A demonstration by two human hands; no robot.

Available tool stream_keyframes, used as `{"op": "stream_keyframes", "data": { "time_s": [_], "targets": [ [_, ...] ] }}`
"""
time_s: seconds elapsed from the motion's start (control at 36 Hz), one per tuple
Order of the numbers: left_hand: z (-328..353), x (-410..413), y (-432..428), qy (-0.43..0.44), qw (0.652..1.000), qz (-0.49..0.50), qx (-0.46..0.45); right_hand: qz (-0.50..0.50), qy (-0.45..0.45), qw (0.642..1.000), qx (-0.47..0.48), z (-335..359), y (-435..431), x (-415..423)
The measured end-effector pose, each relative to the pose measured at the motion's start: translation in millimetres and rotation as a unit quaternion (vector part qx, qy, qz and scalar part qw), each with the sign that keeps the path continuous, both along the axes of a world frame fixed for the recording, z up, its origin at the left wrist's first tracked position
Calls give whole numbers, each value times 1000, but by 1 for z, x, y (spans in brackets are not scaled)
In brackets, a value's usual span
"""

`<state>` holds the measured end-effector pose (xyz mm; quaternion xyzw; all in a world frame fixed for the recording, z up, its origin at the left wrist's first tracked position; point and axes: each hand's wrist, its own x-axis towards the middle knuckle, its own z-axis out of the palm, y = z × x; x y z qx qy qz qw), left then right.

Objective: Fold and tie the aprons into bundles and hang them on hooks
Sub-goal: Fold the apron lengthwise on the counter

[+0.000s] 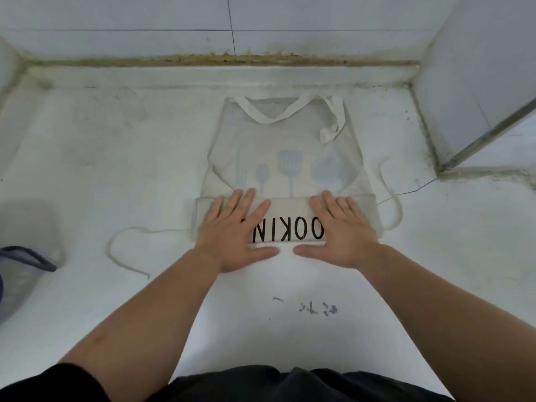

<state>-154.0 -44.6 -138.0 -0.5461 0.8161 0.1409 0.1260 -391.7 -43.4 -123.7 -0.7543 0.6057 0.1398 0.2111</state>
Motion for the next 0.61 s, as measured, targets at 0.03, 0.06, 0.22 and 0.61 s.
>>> {"op": "stream_keyframes", "data": {
  "time_s": [0.03, 0.06, 0.22, 0.61],
  "targets": [
    [2, 2, -2, 6, 1000, 3, 8, 1, -7, 1000, -6, 0, -1, -1],
    [4, 2, -3, 14, 1000, 4, 19, 5, -13, 1000, -15, 1, -1, -2],
    [32, -1, -20, 91, 994, 35, 39, 6, -24, 999, -32, 18, -10, -3],
    [68, -14, -80, 62, 965, 141, 211, -49, 4, 997, 51, 66, -72, -5]
  ]
}}
